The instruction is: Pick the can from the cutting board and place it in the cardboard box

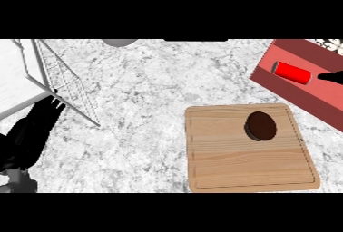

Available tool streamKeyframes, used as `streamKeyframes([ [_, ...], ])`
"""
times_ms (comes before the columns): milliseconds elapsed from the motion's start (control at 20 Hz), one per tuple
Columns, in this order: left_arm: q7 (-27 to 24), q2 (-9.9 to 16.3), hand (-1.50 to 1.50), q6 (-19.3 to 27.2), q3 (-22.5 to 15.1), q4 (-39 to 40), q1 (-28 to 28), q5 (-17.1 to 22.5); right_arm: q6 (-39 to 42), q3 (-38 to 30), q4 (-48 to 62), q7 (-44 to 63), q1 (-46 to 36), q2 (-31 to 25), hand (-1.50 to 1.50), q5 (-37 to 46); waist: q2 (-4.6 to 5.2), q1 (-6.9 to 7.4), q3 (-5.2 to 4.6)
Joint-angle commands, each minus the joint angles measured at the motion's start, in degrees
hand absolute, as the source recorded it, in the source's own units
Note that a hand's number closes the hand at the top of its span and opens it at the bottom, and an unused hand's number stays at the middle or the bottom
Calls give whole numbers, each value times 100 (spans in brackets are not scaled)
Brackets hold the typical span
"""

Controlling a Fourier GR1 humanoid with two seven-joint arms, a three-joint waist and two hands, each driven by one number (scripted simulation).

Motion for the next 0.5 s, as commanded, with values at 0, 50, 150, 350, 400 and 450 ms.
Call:
streamKeyframes([
  [0,-88,-37,0,3,-17,2,56,-45,293,-647,285,20,-143,-315,-150,-676,7,21,0],
  [50,194,17,0,35,11,75,-221,66,558,-773,370,228,-269,-507,-150,-822,6,-7,-1],
  [150,151,-13,0,36,-24,-194,6,18,595,-950,527,67,-7,-825,-150,-947,3,11,1],
  [350,211,33,0,62,24,-70,-220,40,1051,-1131,1174,-124,-55,-1471,-150,-1140,33,70,5],
  [400,335,137,0,-21,90,-80,-338,171,975,-1190,1441,-206,-153,-1618,-150,-1121,66,143,12],
  [450,122,-51,0,99,-84,-40,-126,-98,1170,-1206,1517,-249,-46,-1774,-150,-1164,56,116,10],
])
